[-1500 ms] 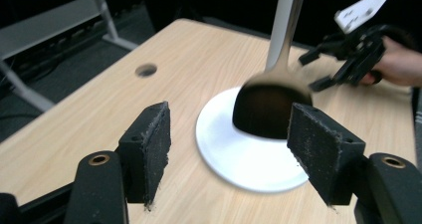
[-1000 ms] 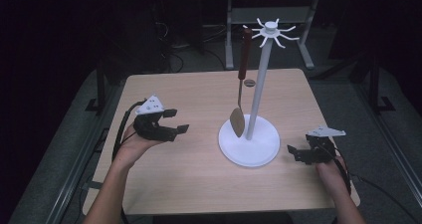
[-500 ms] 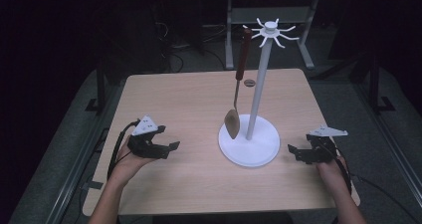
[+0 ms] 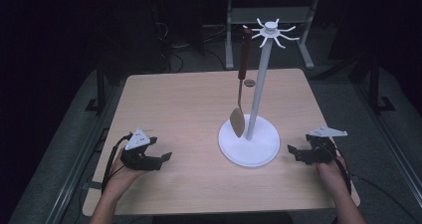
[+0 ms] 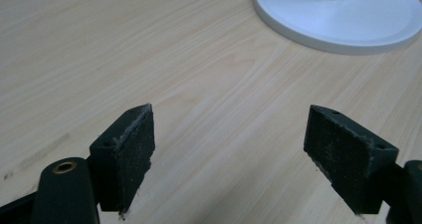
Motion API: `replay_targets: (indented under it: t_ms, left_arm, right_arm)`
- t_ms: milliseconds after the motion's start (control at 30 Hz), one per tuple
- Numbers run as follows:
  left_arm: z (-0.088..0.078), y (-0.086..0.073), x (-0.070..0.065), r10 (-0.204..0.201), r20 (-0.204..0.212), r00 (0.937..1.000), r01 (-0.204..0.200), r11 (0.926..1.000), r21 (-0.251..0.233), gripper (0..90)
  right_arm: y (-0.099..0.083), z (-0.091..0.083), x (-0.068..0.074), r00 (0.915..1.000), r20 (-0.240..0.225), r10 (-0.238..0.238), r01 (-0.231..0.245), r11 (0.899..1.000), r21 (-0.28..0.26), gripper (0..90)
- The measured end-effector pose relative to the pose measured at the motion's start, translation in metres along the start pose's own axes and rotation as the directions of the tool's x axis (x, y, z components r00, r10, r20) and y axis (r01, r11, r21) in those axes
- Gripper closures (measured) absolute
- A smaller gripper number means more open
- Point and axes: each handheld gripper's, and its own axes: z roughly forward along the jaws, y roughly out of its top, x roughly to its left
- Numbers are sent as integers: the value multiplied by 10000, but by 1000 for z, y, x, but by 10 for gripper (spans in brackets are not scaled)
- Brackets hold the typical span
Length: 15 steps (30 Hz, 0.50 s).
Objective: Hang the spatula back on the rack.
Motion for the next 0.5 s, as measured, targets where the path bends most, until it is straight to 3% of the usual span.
replay_targets:
  t_ms: [100,233,500]
  left_arm:
    - [2,-11,1,-154,-1,9999,154,9997,188,197]
    - [4,-20,3,-26,-13,10000,27,9990,438,197]
    - [8,-25,6,163,52,9999,-167,9967,798,195]
  right_arm:
    - [0,0,0,10000,-24,-88,88,10000,3,143]
    - [0,1,1,9999,-6,-101,101,9999,22,143]
    - [1,1,3,9996,35,-273,273,9996,30,143]
